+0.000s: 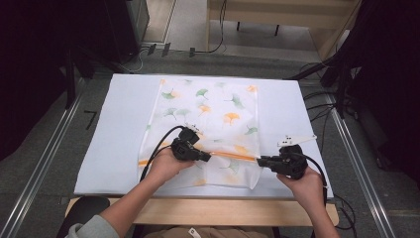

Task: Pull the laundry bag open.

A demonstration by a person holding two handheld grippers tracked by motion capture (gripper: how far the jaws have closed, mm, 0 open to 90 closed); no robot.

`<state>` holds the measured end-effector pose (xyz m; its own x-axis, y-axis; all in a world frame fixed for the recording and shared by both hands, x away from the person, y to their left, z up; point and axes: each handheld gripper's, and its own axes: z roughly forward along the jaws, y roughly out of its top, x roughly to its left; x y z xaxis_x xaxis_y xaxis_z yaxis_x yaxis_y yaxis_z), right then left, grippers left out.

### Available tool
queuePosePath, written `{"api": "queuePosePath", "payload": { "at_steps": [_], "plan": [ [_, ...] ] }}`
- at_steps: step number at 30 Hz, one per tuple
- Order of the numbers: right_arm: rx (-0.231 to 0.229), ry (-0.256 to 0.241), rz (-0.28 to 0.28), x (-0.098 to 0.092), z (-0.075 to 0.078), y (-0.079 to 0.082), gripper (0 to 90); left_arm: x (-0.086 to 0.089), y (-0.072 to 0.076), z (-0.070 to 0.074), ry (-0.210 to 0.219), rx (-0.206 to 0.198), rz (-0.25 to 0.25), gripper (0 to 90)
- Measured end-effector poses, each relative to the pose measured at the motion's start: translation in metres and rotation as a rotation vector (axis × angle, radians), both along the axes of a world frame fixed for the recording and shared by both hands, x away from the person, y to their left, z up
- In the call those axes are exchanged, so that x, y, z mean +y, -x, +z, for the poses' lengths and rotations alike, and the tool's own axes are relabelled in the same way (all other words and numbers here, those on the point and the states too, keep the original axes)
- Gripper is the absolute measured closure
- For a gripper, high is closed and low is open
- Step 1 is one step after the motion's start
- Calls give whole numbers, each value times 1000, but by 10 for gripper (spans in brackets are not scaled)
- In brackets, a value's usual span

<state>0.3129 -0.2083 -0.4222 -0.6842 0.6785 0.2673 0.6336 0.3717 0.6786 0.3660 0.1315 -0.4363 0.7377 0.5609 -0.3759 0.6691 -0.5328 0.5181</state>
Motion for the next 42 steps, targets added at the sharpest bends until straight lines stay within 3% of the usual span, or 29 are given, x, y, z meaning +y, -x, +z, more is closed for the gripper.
{"api": "queuePosePath", "payload": {
  "at_steps": [6,9,21,31,42],
  "plan": [
    [0,6,2,1,0,-1,854,23,1,4,-27,-3,34,900],
    [1,4,5,2,-1,-1,853,38,4,1,-20,13,61,900],
    [6,8,3,3,-1,-1,854,39,4,1,-8,8,63,900],
    [3,3,7,2,0,-2,853,41,4,-1,-7,29,69,900],
    [2,2,8,1,1,-4,853,67,8,1,-21,35,117,900]
  ]
}}
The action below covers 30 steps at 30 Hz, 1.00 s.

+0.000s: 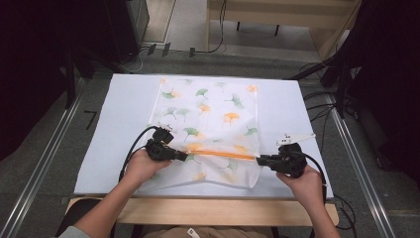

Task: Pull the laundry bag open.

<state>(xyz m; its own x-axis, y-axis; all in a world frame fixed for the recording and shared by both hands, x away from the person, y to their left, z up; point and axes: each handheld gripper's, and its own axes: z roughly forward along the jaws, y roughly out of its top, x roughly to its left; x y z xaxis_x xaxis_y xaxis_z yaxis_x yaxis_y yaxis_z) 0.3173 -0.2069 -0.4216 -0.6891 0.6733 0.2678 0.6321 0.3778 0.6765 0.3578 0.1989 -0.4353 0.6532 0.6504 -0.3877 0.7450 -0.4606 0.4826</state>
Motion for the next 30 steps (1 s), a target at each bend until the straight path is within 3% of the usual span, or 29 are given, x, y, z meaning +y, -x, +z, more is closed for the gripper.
{"api": "queuePosePath", "payload": {
  "at_steps": [6,23,30],
  "plan": [
    [2,3,0,1,0,-2,853,9,3,0,3,3,23,900],
    [6,4,-1,0,0,-2,853,11,3,1,4,-3,16,900],
    [9,3,1,0,-1,-2,852,22,5,3,4,-4,26,900]
  ]
}}
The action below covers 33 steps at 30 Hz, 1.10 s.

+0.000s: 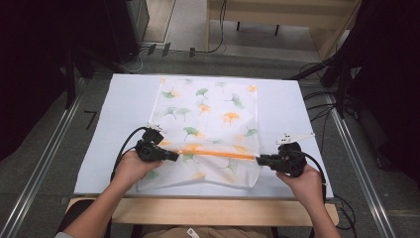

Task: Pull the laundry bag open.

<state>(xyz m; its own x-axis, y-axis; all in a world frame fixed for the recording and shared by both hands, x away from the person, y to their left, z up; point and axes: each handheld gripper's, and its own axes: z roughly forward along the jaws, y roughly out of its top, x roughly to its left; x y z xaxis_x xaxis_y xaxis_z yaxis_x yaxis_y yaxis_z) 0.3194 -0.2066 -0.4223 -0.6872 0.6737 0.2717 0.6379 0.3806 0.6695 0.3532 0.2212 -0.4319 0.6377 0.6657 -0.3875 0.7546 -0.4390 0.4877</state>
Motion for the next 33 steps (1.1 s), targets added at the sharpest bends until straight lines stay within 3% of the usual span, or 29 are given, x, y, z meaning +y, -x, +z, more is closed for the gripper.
{"api": "queuePosePath", "payload": {
  "at_steps": [13,33],
  "plan": [
    [4,3,-1,1,0,0,851,29,7,3,-3,-3,48,900],
    [6,5,-1,1,-1,0,851,34,8,4,-2,-3,50,900]
  ]
}}
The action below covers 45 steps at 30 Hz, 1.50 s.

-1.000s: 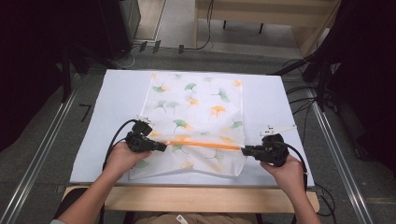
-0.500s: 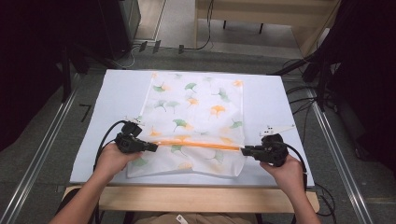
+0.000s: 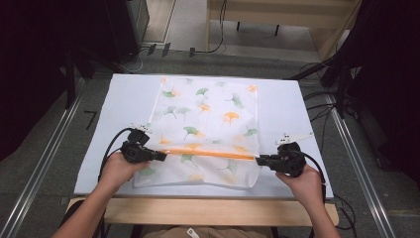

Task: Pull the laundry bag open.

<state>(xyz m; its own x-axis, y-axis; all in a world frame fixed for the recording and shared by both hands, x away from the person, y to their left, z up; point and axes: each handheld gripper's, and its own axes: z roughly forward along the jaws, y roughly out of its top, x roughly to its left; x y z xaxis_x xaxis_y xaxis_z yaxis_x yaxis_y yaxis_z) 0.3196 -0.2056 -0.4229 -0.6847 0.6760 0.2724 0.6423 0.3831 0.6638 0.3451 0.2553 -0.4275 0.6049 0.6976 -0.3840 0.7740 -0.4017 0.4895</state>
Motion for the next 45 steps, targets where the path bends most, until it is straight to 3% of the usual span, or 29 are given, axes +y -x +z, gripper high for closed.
{"api": "queuePosePath", "payload": {
  "at_steps": [11,33,45],
  "plan": [
    [2,3,-3,-1,-1,-1,851,19,3,0,6,6,35,900],
    [9,6,-6,-1,-2,-1,850,27,4,0,6,10,40,900],
    [9,6,-6,-2,-2,-1,851,47,9,0,-5,12,60,900]
  ]
}}
